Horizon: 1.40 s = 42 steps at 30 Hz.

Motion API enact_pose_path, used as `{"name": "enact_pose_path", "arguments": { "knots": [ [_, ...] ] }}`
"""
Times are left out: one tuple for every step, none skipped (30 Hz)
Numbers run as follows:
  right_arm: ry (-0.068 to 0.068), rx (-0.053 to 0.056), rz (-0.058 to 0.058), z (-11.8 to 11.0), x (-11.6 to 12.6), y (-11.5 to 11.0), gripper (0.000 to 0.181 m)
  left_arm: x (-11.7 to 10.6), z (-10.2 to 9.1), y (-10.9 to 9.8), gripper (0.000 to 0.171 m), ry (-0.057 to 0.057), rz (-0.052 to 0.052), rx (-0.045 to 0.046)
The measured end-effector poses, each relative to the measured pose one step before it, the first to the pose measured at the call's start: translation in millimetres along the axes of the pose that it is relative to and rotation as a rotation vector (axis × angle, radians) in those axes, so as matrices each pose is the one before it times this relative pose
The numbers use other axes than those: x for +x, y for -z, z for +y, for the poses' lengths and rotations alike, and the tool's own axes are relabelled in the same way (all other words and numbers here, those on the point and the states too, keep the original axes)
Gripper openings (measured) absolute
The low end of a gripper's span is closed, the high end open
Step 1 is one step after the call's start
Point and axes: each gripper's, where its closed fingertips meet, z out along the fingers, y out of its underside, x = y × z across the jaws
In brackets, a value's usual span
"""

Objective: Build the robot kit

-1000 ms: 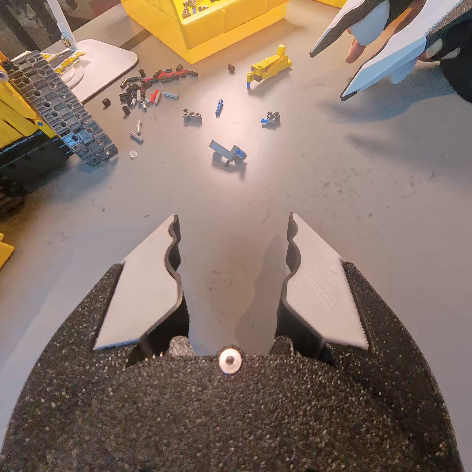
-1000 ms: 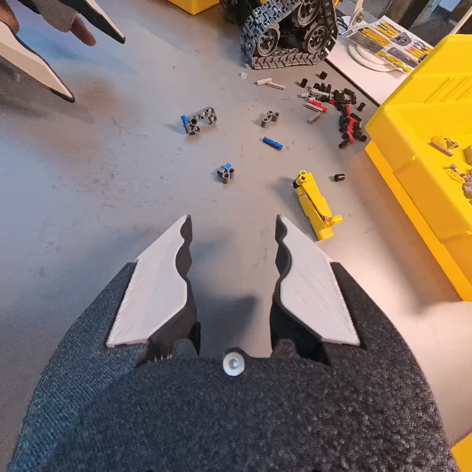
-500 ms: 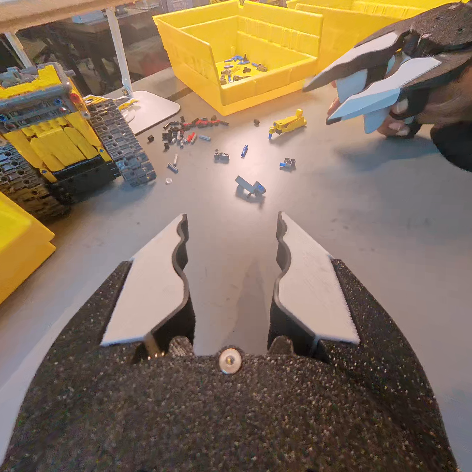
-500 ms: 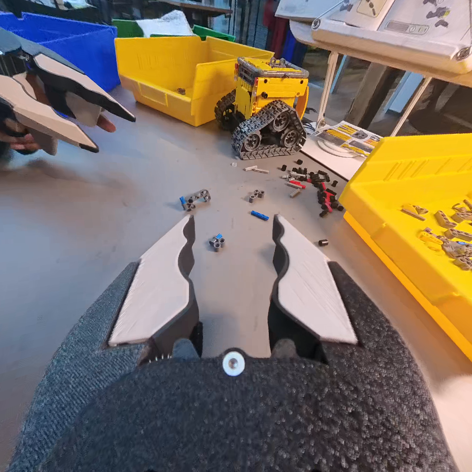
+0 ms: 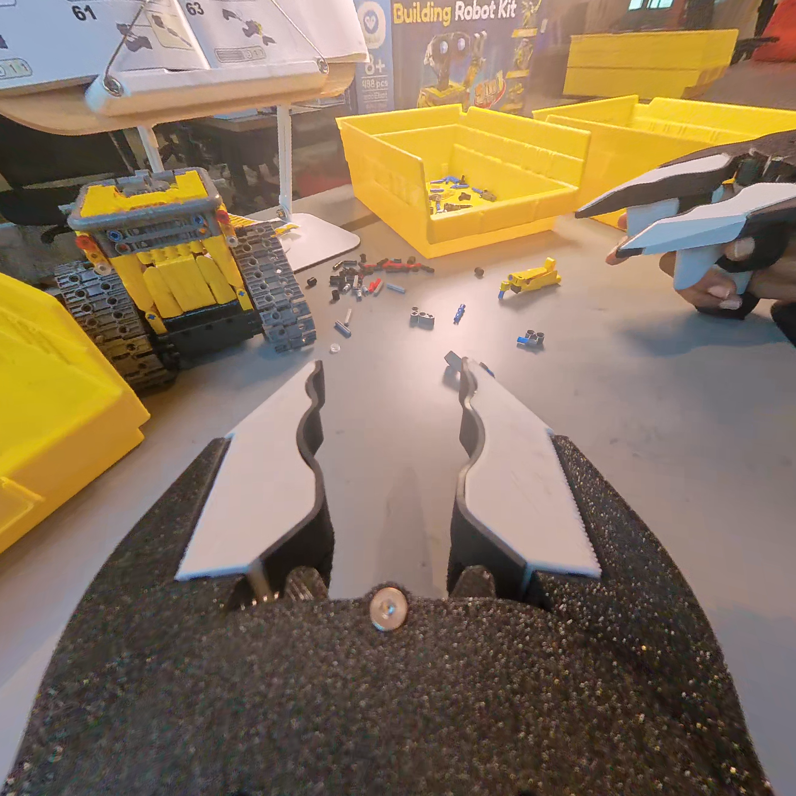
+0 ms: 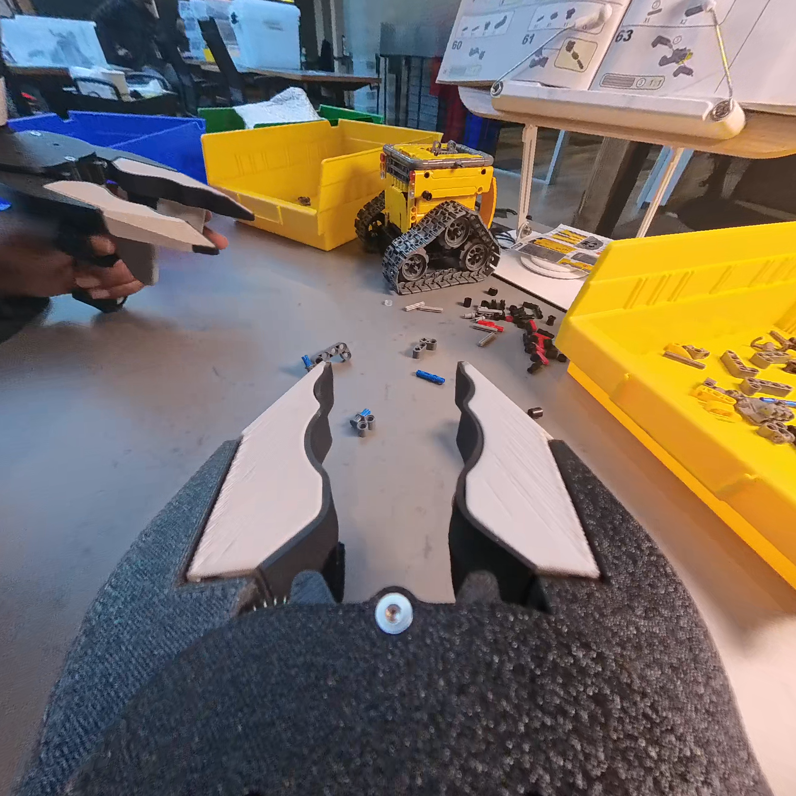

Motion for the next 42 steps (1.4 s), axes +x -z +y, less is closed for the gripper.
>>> {"name": "enact_pose_path", "arguments": {
  "knots": [
    [0.0047, -0.0003, 0.0003, 0.05, -0.91, 0.36, 0.057, -1.64, 0.05, 0.82, 0.062, -0.0038, -0.0092, 0.00117],
    [0.0066, -0.0009, -0.0036, -0.06, -1.74, 0.04, 0.057, -1.66, 0.02, 1.05, 0.061, -0.0038, -0.0095, 0.00189],
    [0.0082, -0.0041, -0.002, 0.4, -1.42, -0.56, 0.056, -1.14, 0.02, 0.96, 0.06, -0.0018, -0.0051, 0.00094],
    [0.0082, -0.0064, -0.002, 0.73, -1.44, -1.23, 0.055, -0.95, 0.23, 0.58, 0.06, 0.0023, -0.0033, -0.0005],
    [0.0068, -0.0034, -0.0054, 0.1, -1.7, -1.5, 0.054, -1.16, -0.06, 0.18, 0.059, 0.0052, -0.0038, 0.00034],
    [0.0051, 0.0016, 0.0051, -0.63, 0.06, -1.55, 0.051, -1.28, -0.02, -0.06, 0.059, 0.006, -0.0042, -0.0004],
    [0.0041, 0.0047, 0.0185, -1.44, 2.59, -1.87, 0.046, -1.43, 0.08, -0.09, 0.058, 0.0064, -0.0062, -0.0005],
    [0.0051, 0.0038, 0.0226, -2.42, 3.66, -2.79, 0.039, -1.21, -0.44, 0.14, 0.057, 0.0071, -0.0051, 0.00243],
    [0.0094, 0.0051, 0.0241, -4.55, 4.12, -3.89, 0.032, -0.43, -0.7, 0.17, 0.056, 0.0087, -0.0012, 0.00454],
    [0.0109, 0.013, 0.0275, -8.37, 5.18, -5.96, 0.026, -0.26, -0.64, 0.13, 0.055, 0.01, 0.0002, 0.00383],
    [0.0205, 0.0166, 0.0077, -11.6, 3.11, -8.88, 0.023, -0.28, -0.27, 0.06, 0.053, 0.0089, -0.0008, 0.00148],
    [0.0311, 0.0207, 0.0003, -14.05, 3.09, -11.64, 0.021, -0.49, 0.35, 0.2, 0.051, 0.0063, -0.0031, -0.00247],
    [0.0344, 0.0204, 0.0261, -14.93, 8.56, -14.55, 0.016, -0.86, 0.88, 0.38, 0.05, 0.0024, -0.0067, -0.0056],
    [0.0354, 0.0211, 0.0274, -15.06, 10.0, -17.62, 0.013, -1.29, 0.69, 0.78, 0.048, -0.0021, -0.0091, -0.00413],
    [0.0216, 0.0195, 0.0139, -14.49, 9.39, -20.85, 0.011, -0.94, 0.07, 1.37, 0.047, -0.0051, -0.0082, 0.00039],
    [0.0037, 0.0193, 0.0042, -14.02, 9.02, -22.91, 0.008, -0.88, -0.72, 1.87, 0.046, -0.0066, -0.0071, 0.00434],
    [-0.0003, 0.0236, 0.0084, -13.91, 10.34, -24.24, 0.007, -1.03, -1.13, 2.06, 0.045, -0.0081, -0.0087, 0.00542],
    [0.0087, 0.0147, 0.0239, -11.44, 12.92, -25.18, 0.006, -1.27, -0.92, 2.11, 0.044, -0.0114, -0.0107, 0.00438],
    [0.0082, -0.001, 0.029, -7.92, 13.62, -25.79, 0.005, -1.59, -0.47, 1.9, 0.043, -0.0158, -0.0128, 0.00248],
    [0.0112, -0.0114, 0.0198, -6.27, 11.01, -25.05, 0.005, -2.08, 0.1, 1.94, 0.042, -0.0172, -0.0156, 0.00098],
    [0.0264, -0.011, 0.0177, -5.76, 9.03, -23.11, 0.005, -2.01, 0.29, 1.71, 0.041, -0.015, -0.0139, -0.00014],
    [0.0247, -0.0166, 0.0211, -3.68, 8.4, -20.47, 0.005, -1.51, 0.42, 1.4, 0.04, -0.0115, -0.0091, -0.00144],
    [0.0152, -0.0213, 0.0137, -1.05, 6.46, -17.27, 0.006, -1.38, 0.44, 1.02, 0.04, -0.0071, -0.0069, -0.00188],
    [0.0048, -0.0219, 0.0136, 1.25, 5.7, -13.73, 0.006, -1.15, 0.07, 0.82, 0.04, -0.0032, -0.0041, -0.00127],
    [-0.0041, -0.0237, 0.0078, 3.79, 3.68, -10.03, 0.006, -0.76, -0.26, 0.49, 0.04, 0.0001, 0.0, -0.00045],
    [-0.0029, -0.0346, 0.002, 7.39, 1.67, -6.79, 0.005, -0.28, -0.53, 0.33, 0.04, 0.003, 0.0027, 0.00068],
    [-0.002, -0.0471, 0.0131, 10.65, 2.22, -3.66, 0.004, 0.14, -0.96, 0.5, 0.04, 0.0053, 0.0049, 0.00198],
    [-0.0054, -0.0353, 0.0058, 10.38, 0.61, -1.42, 0.004, 0.86, -1.09, 0.64, 0.04, 0.0067, 0.0079, 0.00303],
    [-0.018, -0.0007, -0.0043, 5.96, -1.22, 1.07, 0.002, 1.75, -1.3, 0.59, 0.04, 0.0067, 0.0106, 0.00414],
    [-0.0154, 0.0033, -0.0114, 4.83, -2.39, 2.23, 0.0, 2.4, -1.3, 0.56, 0.04, 0.005, 0.0124, 0.00448],
    [-0.0028, -0.0016, 0.0012, 4.41, -0.21, 2.21, 0.002, 2.64, -0.99, 0.18, 0.04, 0.0018, 0.0119, 0.00351],
    [0.0032, 0.0119, -0.0003, 1.2, 0.04, 2.86, 0.004, 2.4, -0.73, -0.09, 0.039, -0.0032, 0.009, 0.00234],
    [-0.0023, 0.014, -0.0056, -0.45, -0.04, 3.55, 0.006, 2.12, -0.29, -0.43, 0.039, -0.0088, 0.0061, 0.00038],
    [-0.0067, 0.0035, -0.0084, 0.06, 0.0, 3.09, 0.006, 1.83, 0.68, -0.7, 0.039, -0.0124, 0.0041, -0.00319],
    [-0.0069, -0.0023, -0.0114, 0.48, -0.21, 1.91, 0.007, 1.52, 1.58, -1.02, 0.039, -0.0141, 0.0026, -0.00712],
    [-0.0032, -0.0067, -0.0069, 1.05, 0.44, 0.48, 0.009, 0.98, 2.24, -1.05, 0.039, -0.0146, -0.0006, -0.00941],
    [0.0055, 0.0003, 0.0028, -0.09, 1.51, -0.45, 0.012, 0.35, 2.36, -1.13, 0.038, -0.0145, -0.0033, -0.00899],
    [0.0132, 0.0111, 0.002, -1.56, 1.07, -0.51, 0.012, 0.05, 2.04, -1.08, 0.038, -0.0126, -0.0029, -0.00766],
    [0.0103, 0.0064, 0.0051, -0.97, 1.05, -0.63, 0.012, 0.04, 1.69, -1.14, 0.038, -0.0081, -0.0016, -0.00614],
    [0.0055, 0.01, 0.0045, -1.37, 0.74, -0.51, 0.014, -0.3, 1.32, -0.99, 0.038, -0.0037, -0.0011, -0.00446],
    [0.0006, 0.0133, -0.0044, -1.74, -0.79, -0.23, 0.014, -0.63, 1.49, -1.01, 0.037, -0.0017, -0.0018, -0.00455],
    [-0.0042, -0.0019, -0.0014, 0.65, -0.29, -0.77, 0.014, -1.11, 1.76, -0.82, 0.037, -0.0007, -0.0037, -0.006]
  ]
}}
